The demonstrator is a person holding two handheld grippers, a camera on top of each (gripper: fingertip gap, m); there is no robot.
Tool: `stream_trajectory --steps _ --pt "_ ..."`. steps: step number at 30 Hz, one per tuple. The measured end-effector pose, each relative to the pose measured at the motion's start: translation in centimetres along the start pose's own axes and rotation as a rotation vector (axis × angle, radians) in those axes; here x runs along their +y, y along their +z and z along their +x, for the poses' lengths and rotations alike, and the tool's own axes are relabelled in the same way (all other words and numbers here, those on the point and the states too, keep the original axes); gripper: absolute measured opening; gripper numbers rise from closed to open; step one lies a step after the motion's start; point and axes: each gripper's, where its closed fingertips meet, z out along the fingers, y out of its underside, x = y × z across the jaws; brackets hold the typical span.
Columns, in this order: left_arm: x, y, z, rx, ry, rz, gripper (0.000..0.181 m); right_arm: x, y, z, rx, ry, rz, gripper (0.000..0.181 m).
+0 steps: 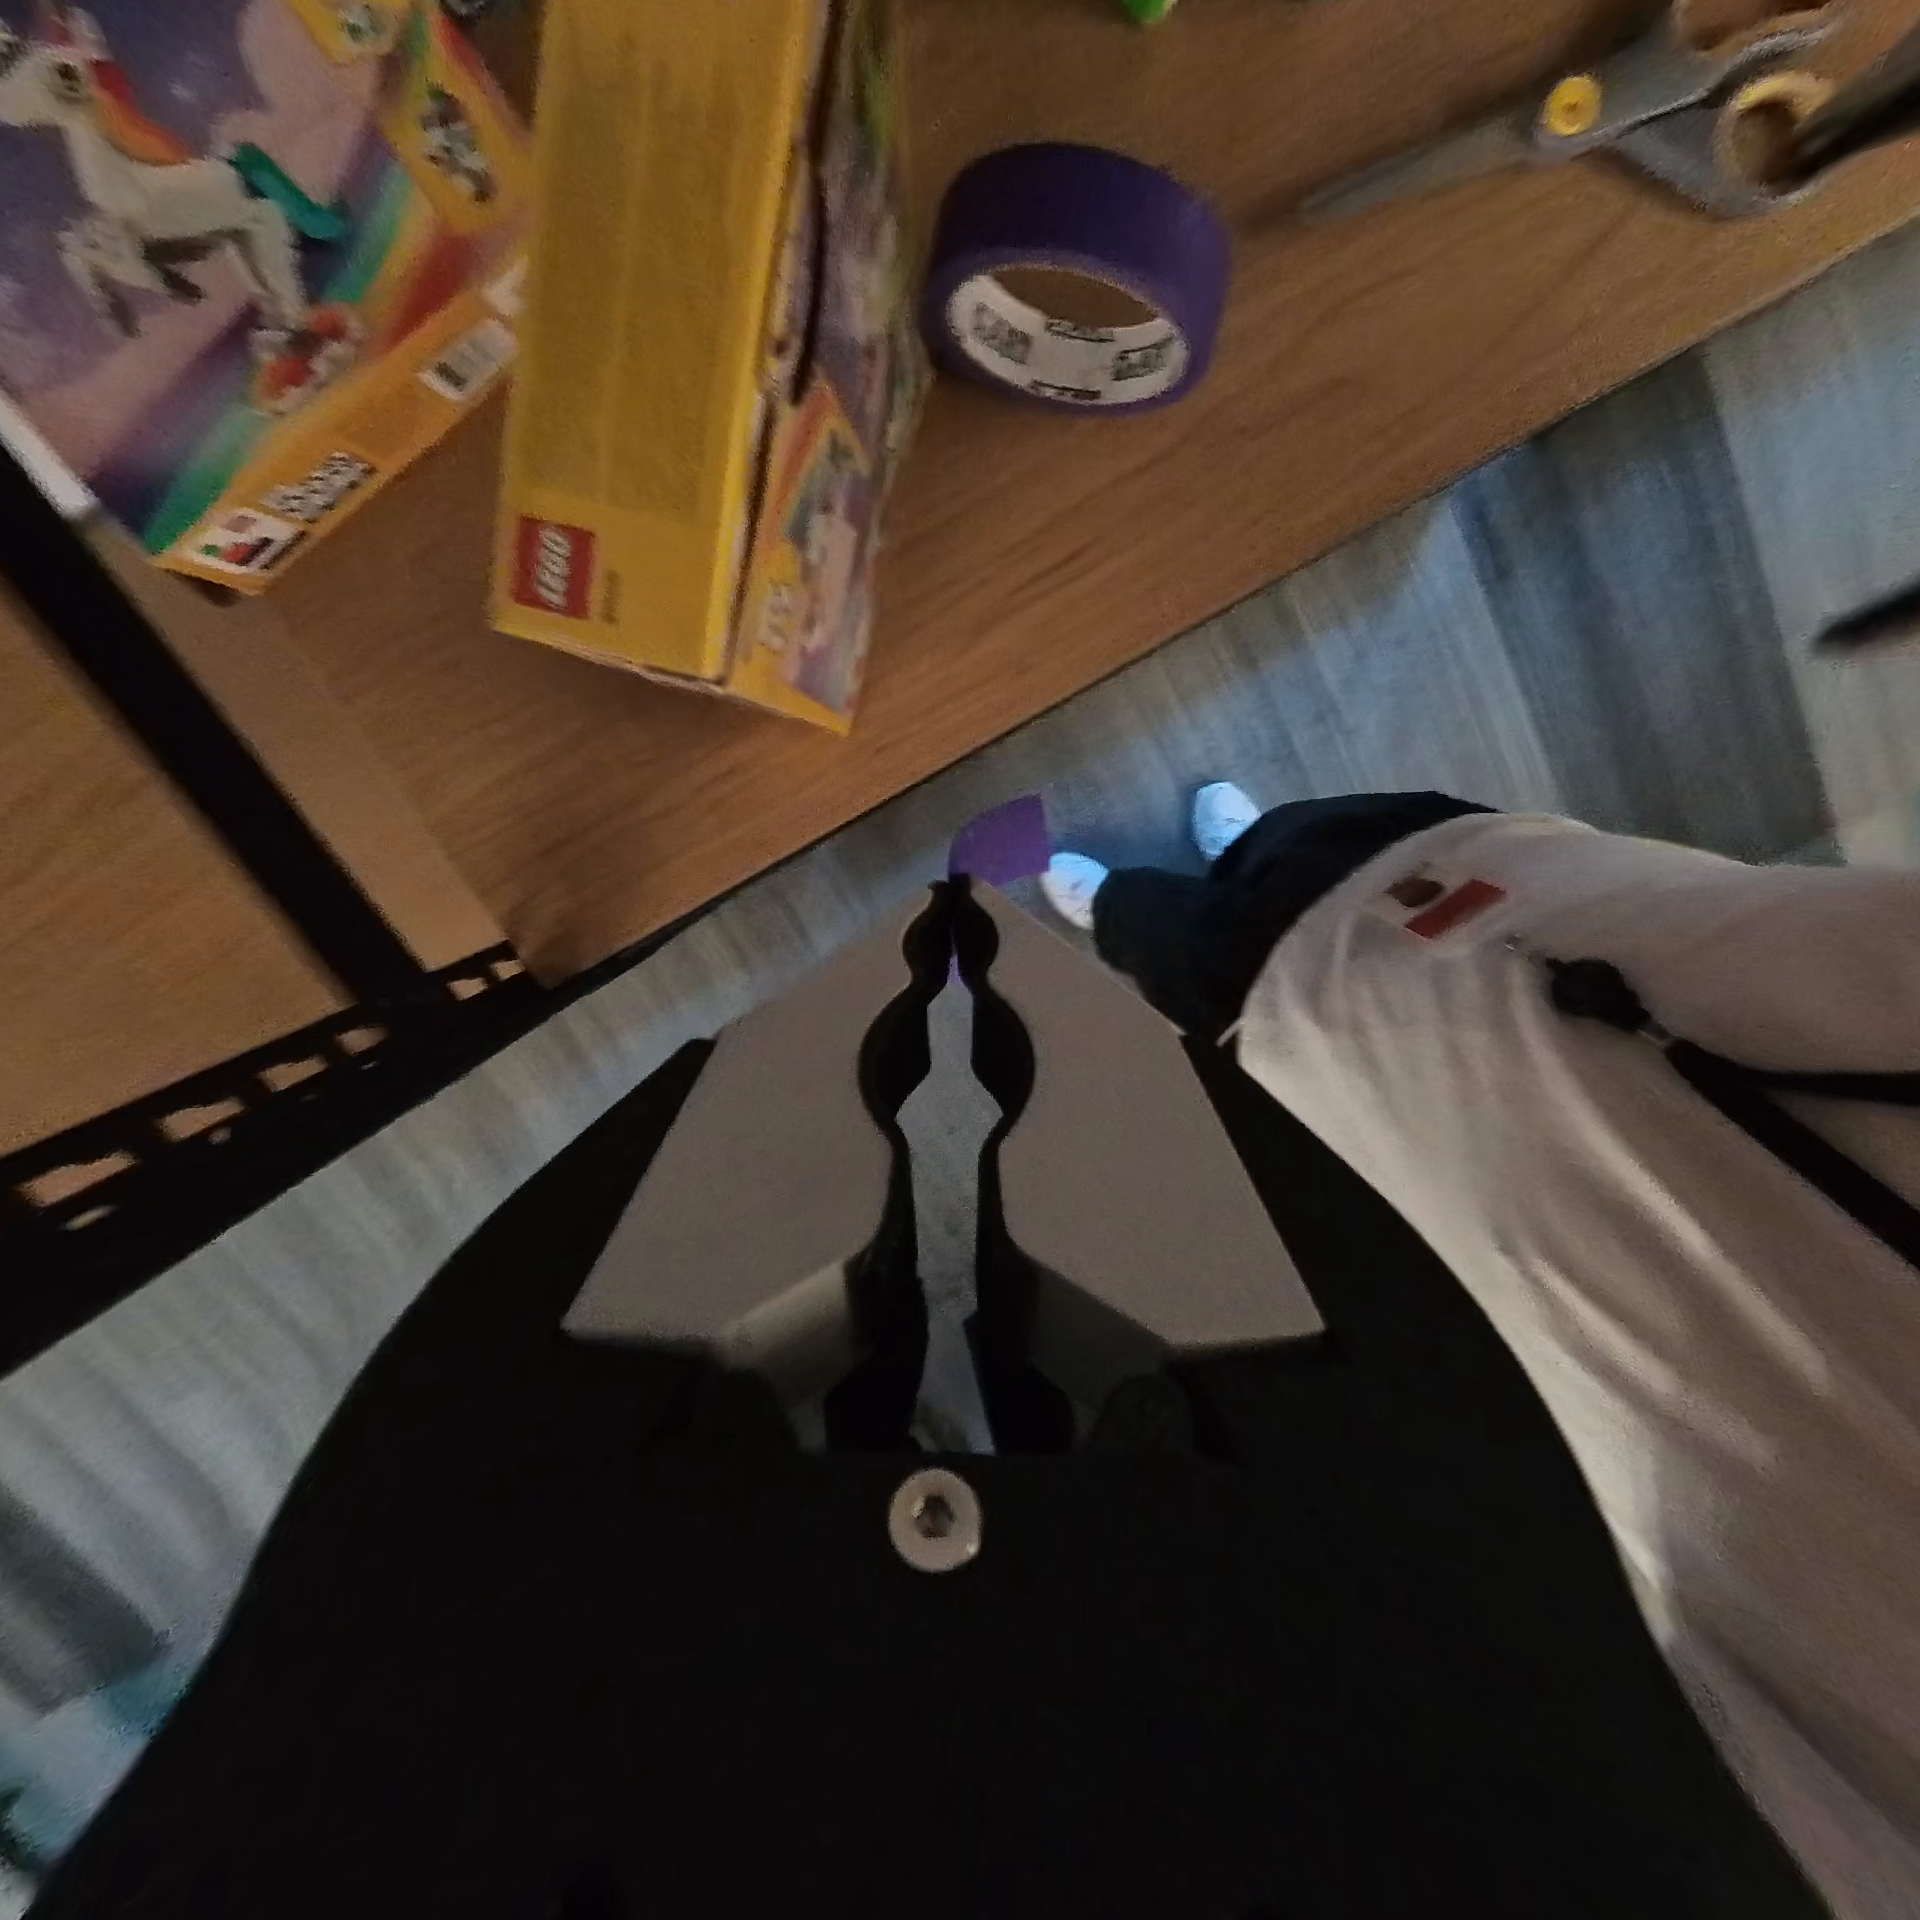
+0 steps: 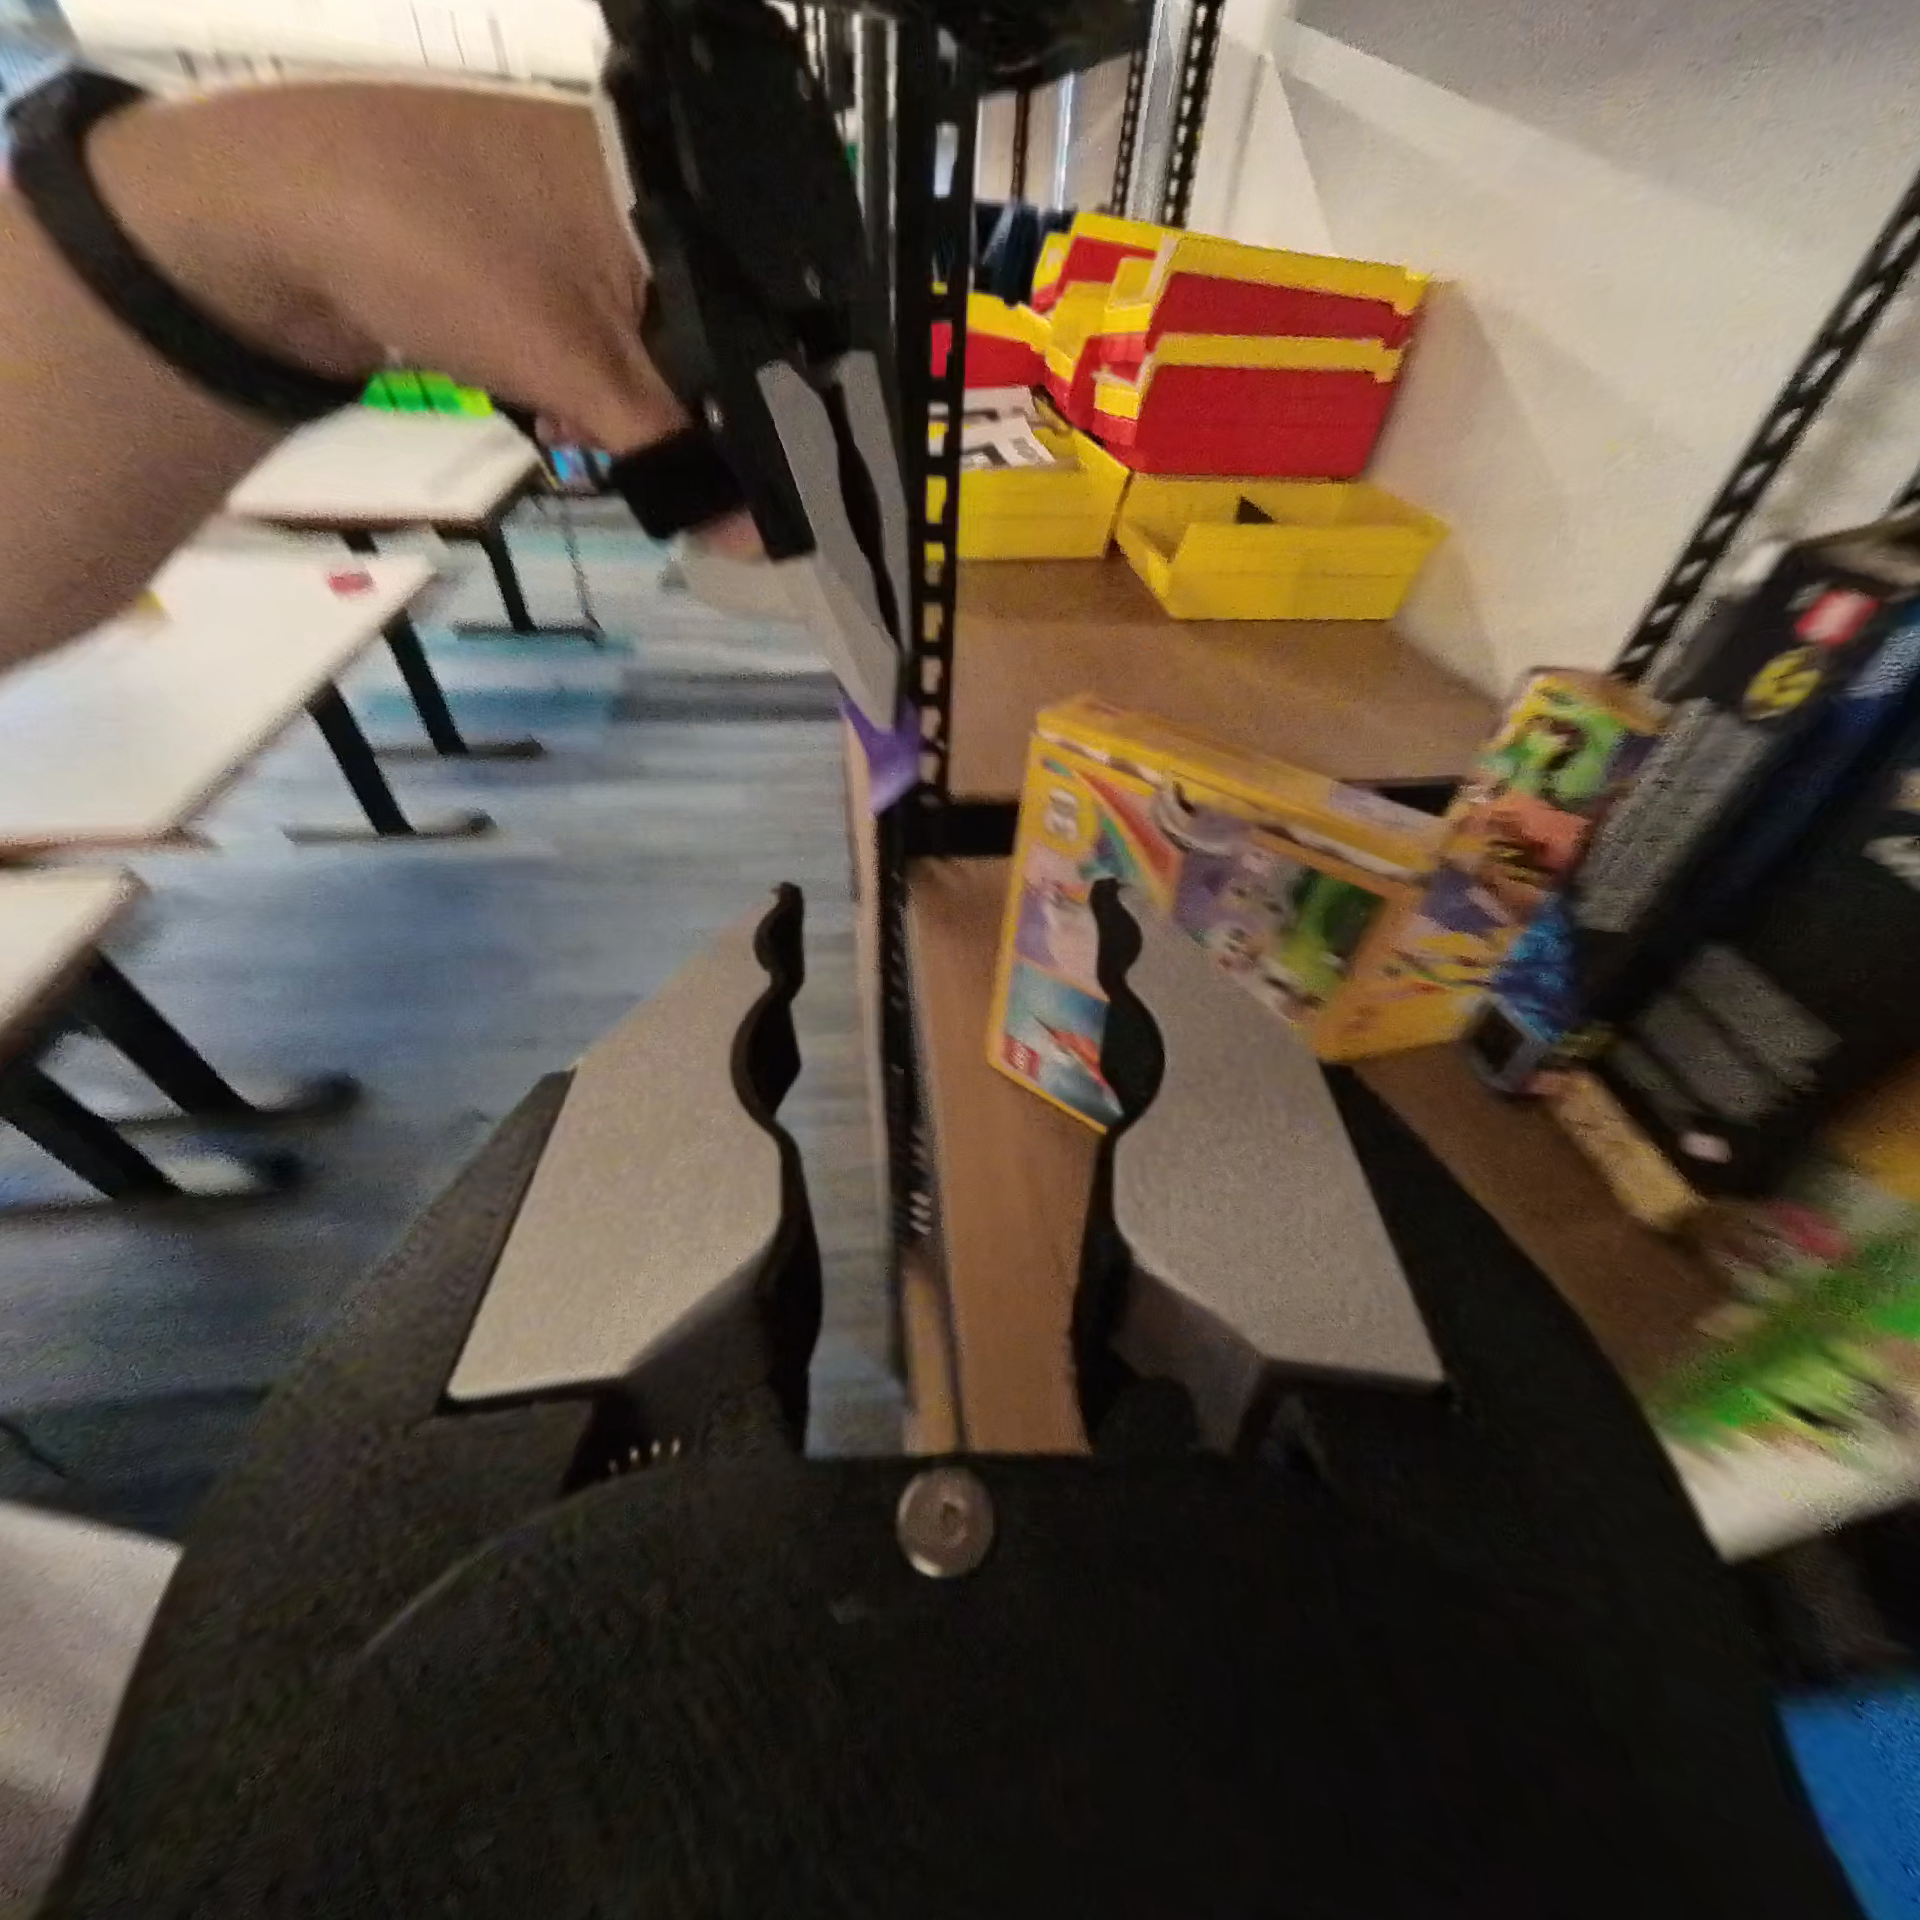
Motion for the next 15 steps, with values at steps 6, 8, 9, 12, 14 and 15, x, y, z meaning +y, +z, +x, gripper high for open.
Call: stream_trajectory --steps 6,8,9,12,14,15 --pt "-1.9 -0.1 -1.1 -0.085 0.086 -0.099 0.000 0.1 7.1 1.3 -0.040 0.384 0.115 0.052" --pt "-2.7 -0.4 -1.6 -0.092 0.144 -0.099 0.000 -0.2 8.2 2.3 0.005 0.407 0.151 0.050" --pt "-3.1 -0.6 -1.7 -0.086 0.176 -0.090 0.000 -0.3 8.6 2.5 0.015 0.414 0.163 0.050" --pt "-3.8 -1.1 -2.2 -0.052 0.269 -0.081 0.000 -0.2 9.7 3.1 0.093 0.423 0.203 0.050" --pt "-3.8 -1.3 -2.4 -0.033 0.335 -0.089 0.000 -0.2 10.1 3.5 0.141 0.442 0.257 0.049" --pt "-3.8 -1.3 -2.5 -0.023 0.366 -0.092 0.000 -0.1 10.4 3.7 0.159 0.460 0.279 0.049"
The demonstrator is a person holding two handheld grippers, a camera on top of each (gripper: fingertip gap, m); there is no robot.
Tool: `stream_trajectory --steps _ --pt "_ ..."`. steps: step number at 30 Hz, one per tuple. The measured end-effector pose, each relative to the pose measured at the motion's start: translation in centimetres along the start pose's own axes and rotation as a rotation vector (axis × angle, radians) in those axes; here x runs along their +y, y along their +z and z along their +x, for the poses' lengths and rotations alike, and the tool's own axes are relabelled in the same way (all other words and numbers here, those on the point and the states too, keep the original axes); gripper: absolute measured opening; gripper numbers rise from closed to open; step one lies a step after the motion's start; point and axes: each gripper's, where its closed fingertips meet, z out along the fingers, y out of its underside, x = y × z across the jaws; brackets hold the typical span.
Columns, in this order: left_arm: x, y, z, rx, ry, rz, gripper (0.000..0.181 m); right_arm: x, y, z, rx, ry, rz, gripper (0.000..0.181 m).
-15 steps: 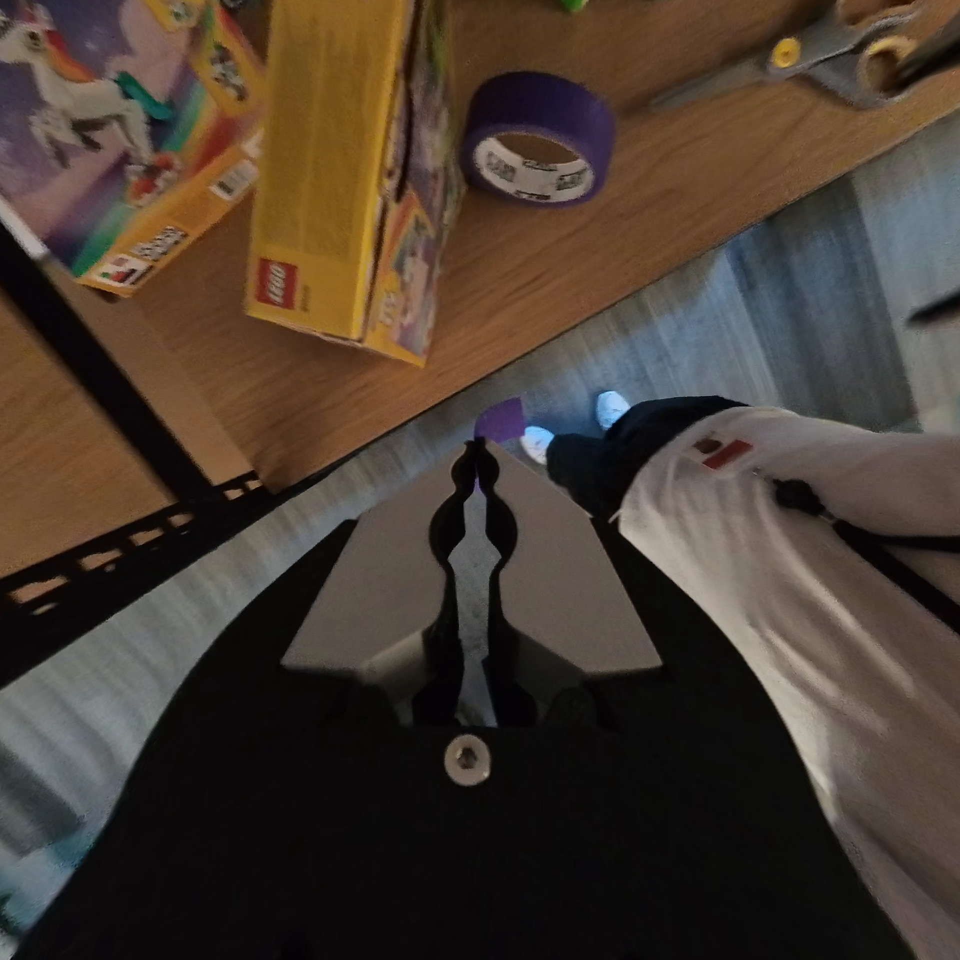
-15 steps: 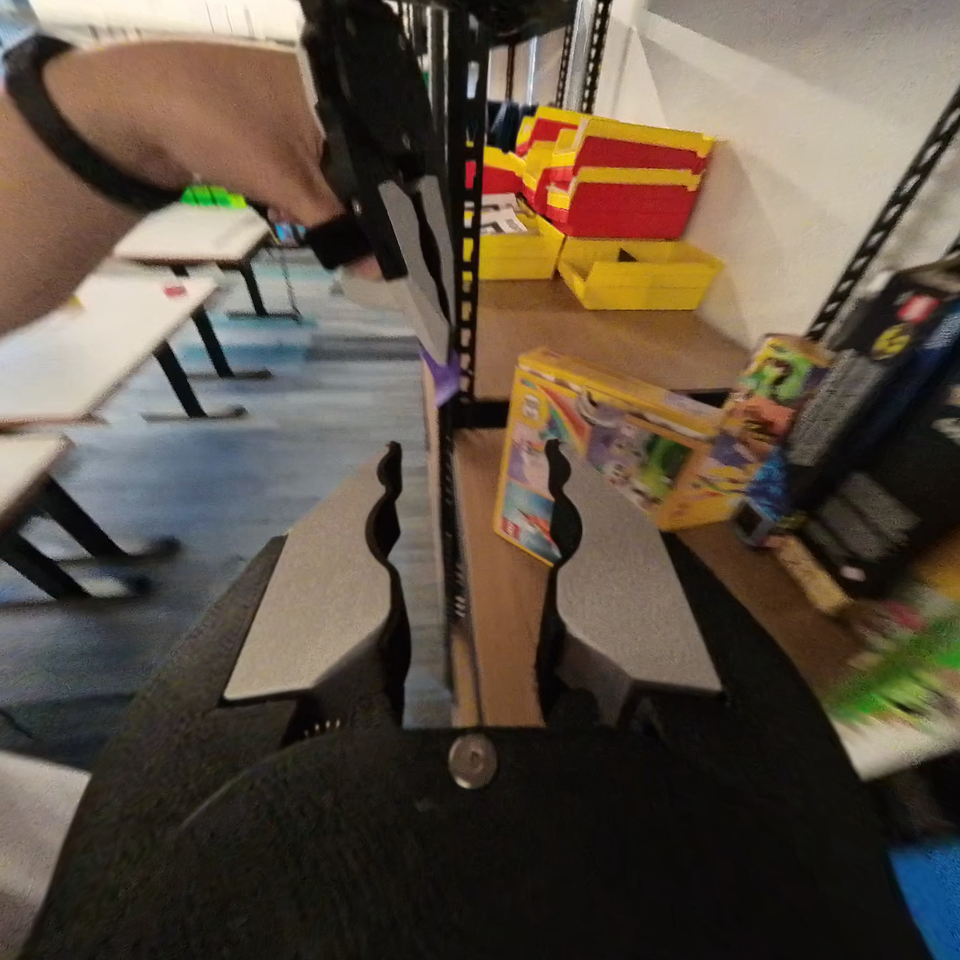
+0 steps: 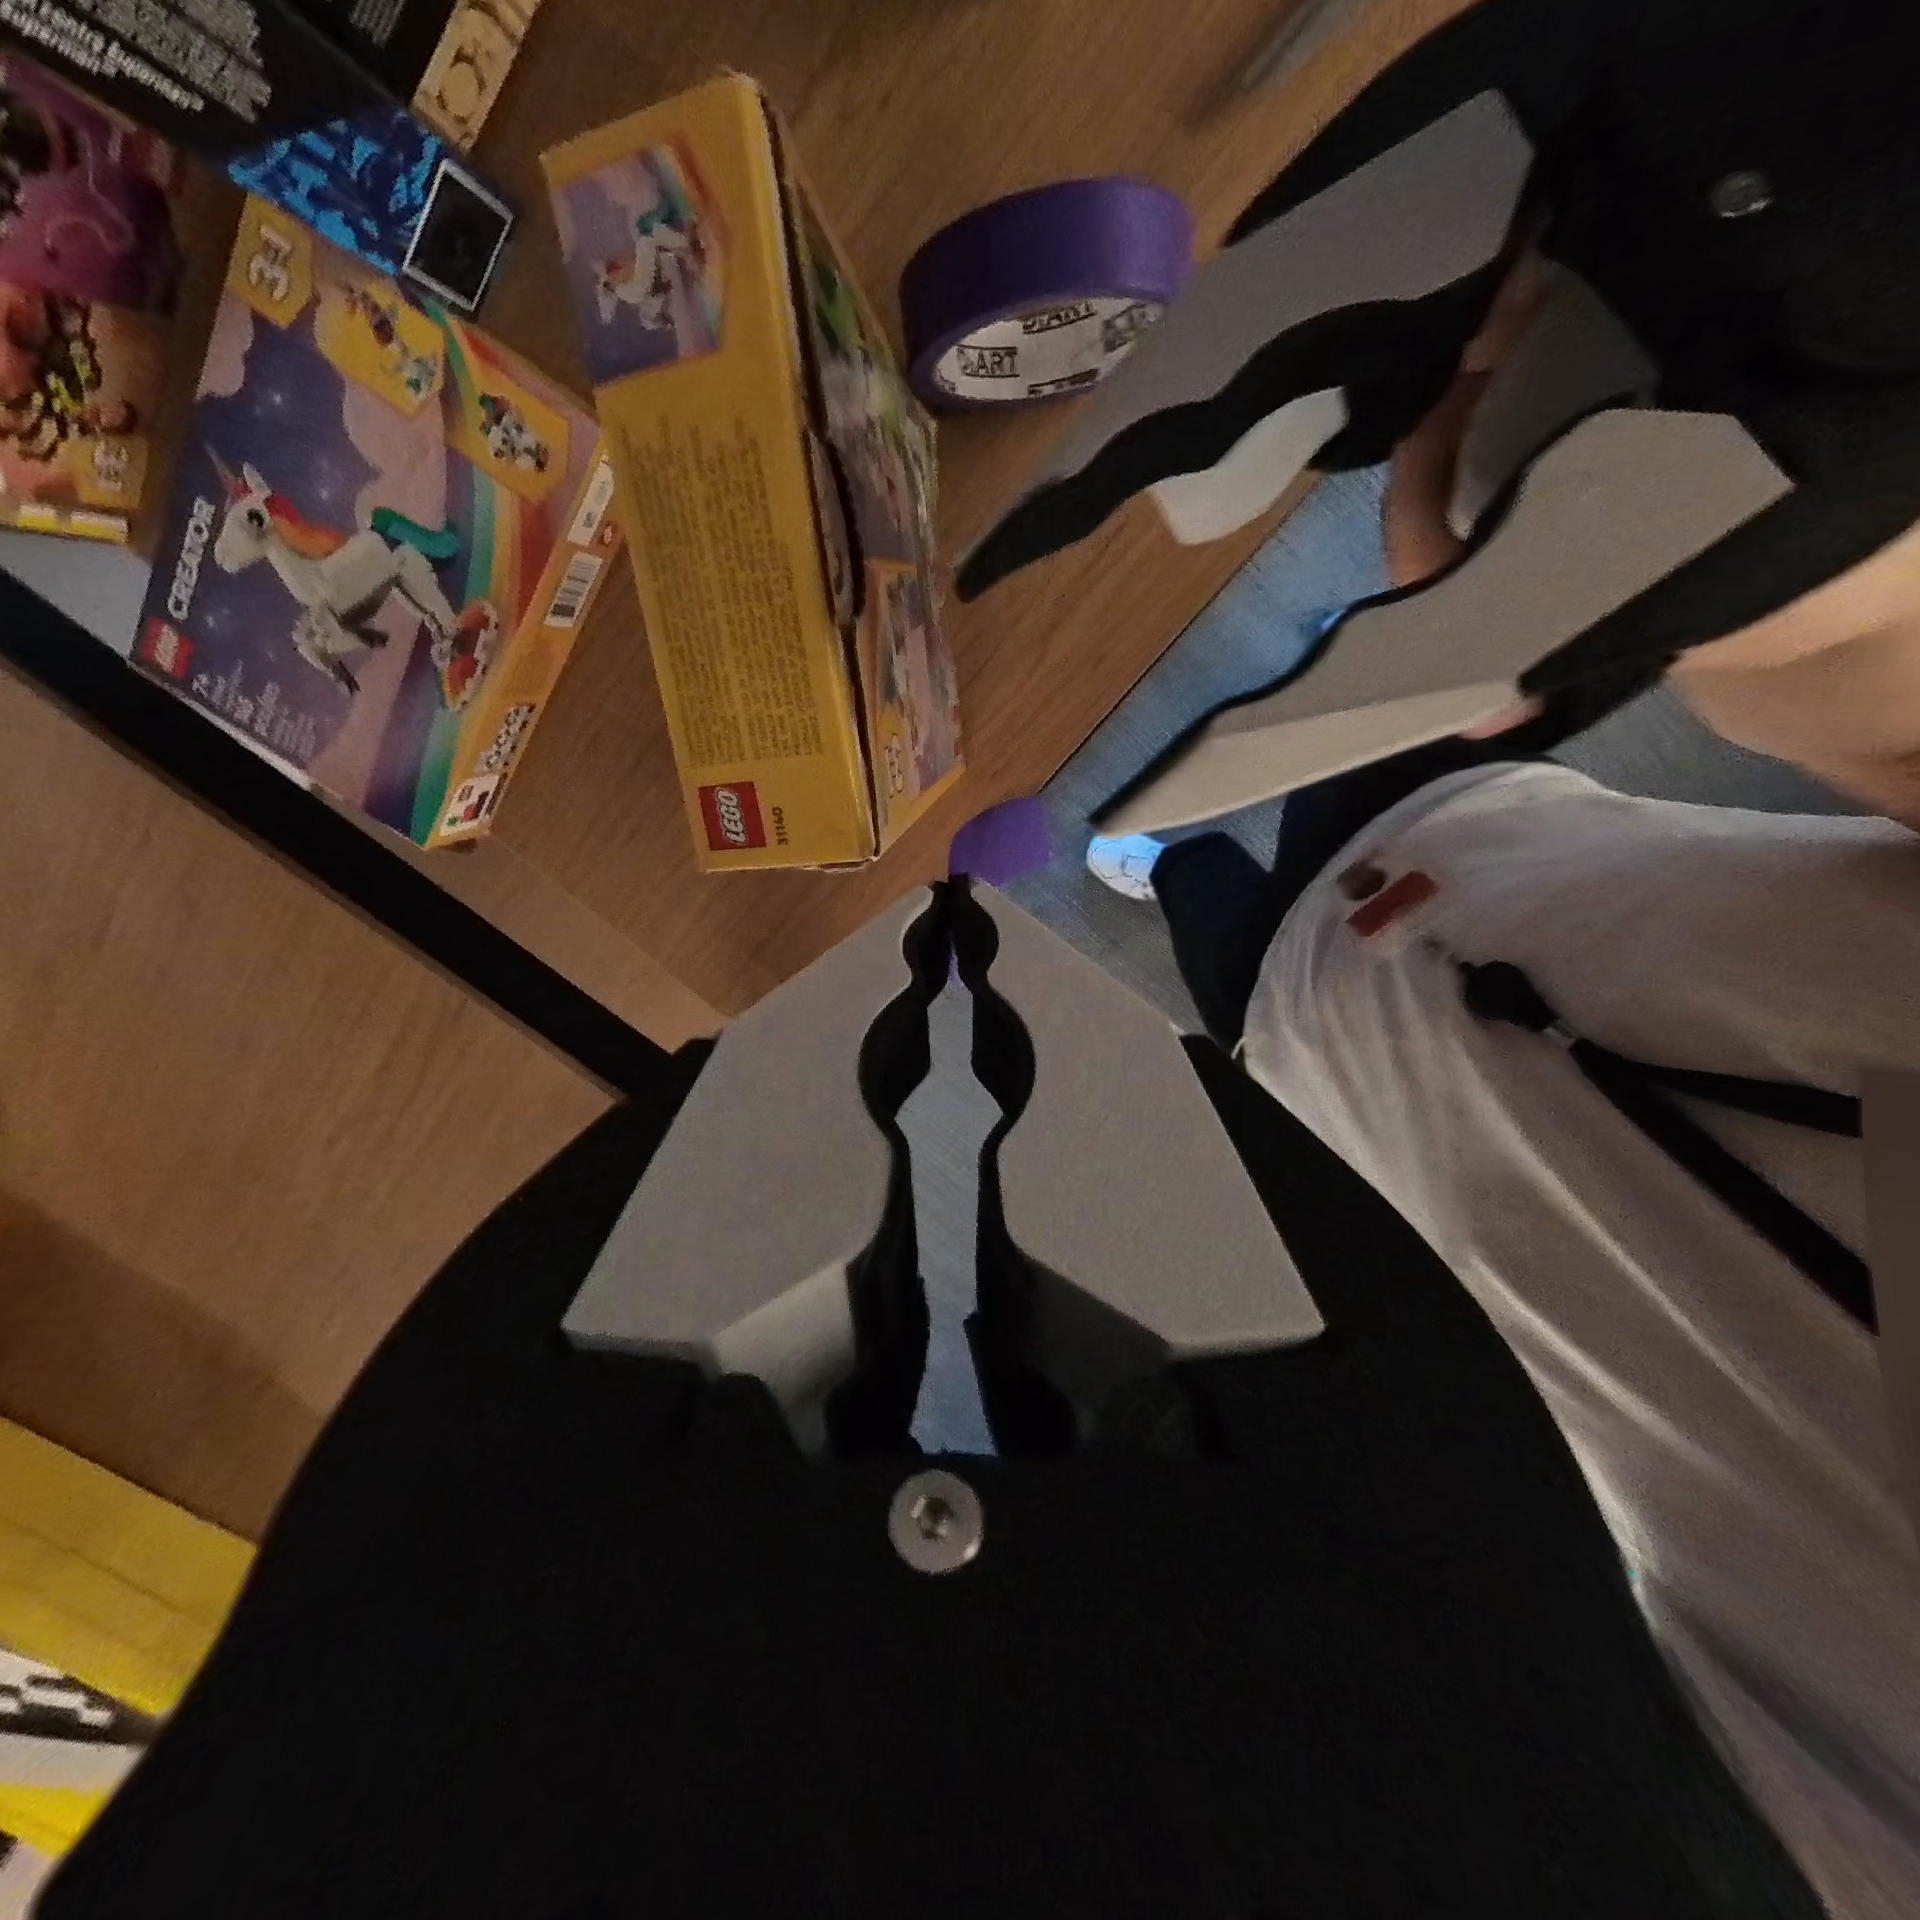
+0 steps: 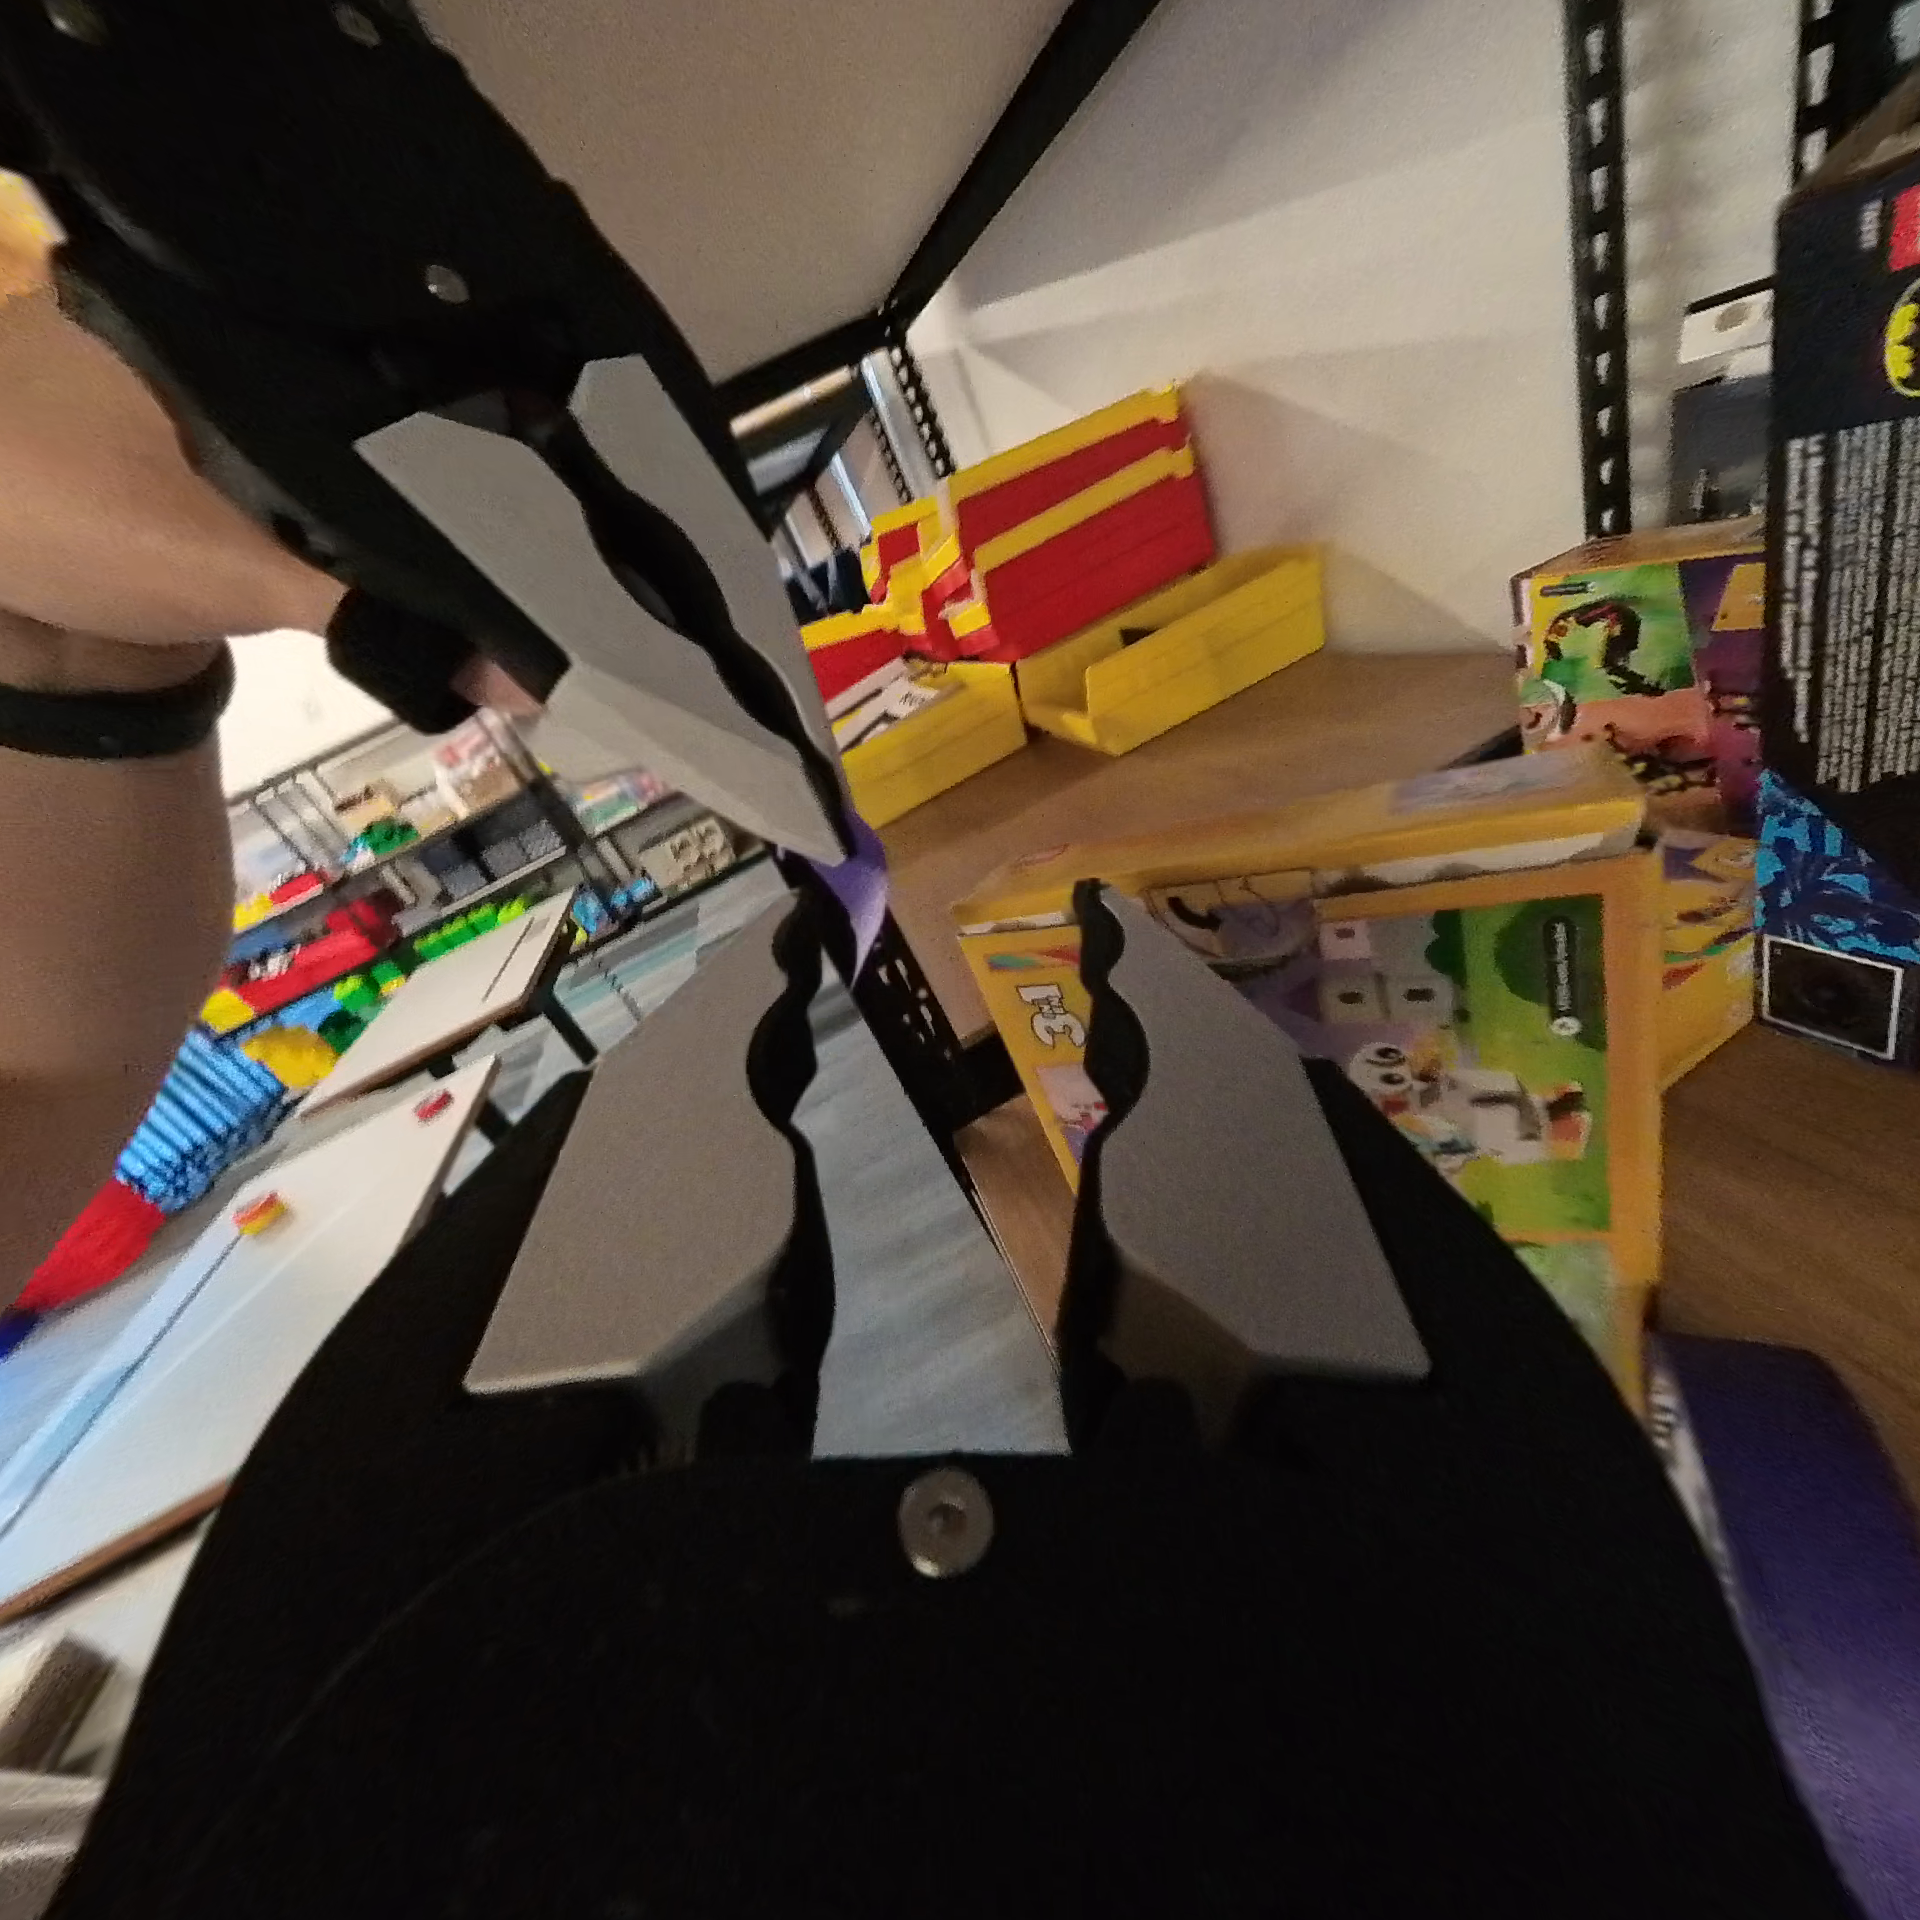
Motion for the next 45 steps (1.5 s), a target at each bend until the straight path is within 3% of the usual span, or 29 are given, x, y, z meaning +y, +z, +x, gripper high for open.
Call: stream_trajectory --steps 6,9,14,16,21,28,33,38,45 --pt "0.0 0.3 -0.1 0.024 0.152 0.003 0.000 1.0 1.1 -0.9 0.034 0.049 0.084 0.048" --pt "-0.2 0.3 0.1 0.059 0.168 0.017 0.000 1.3 0.8 -0.3 0.108 0.031 0.111 0.037" --pt "-0.8 -0.2 0.7 0.108 0.201 0.093 0.000 0.9 0.5 -1.7 0.012 0.033 0.146 0.000" --pt "-1.0 -0.4 1.1 0.146 0.202 0.107 0.000 0.9 0.2 -1.8 0.001 0.030 0.137 0.000" --pt "-0.7 -0.5 2.4 0.220 0.295 0.178 0.000 1.2 -0.9 -2.3 -0.043 -0.021 -0.048 0.000" --pt "-2.3 -2.1 2.5 0.194 0.330 0.460 0.003 -0.8 -1.5 -2.6 -0.053 0.021 -0.135 0.000" --pt "-2.0 -1.8 3.9 0.308 0.299 0.533 0.041 -0.4 -1.6 -1.7 0.000 0.018 -0.241 0.000" --pt "-1.8 -1.6 3.8 0.346 0.278 0.562 0.029 -0.2 -1.8 -1.9 0.010 0.021 -0.379 0.000" --pt "-2.9 -2.7 2.7 0.225 0.292 0.619 0.026 -2.1 -1.6 -2.2 0.077 -0.021 -0.459 0.000"
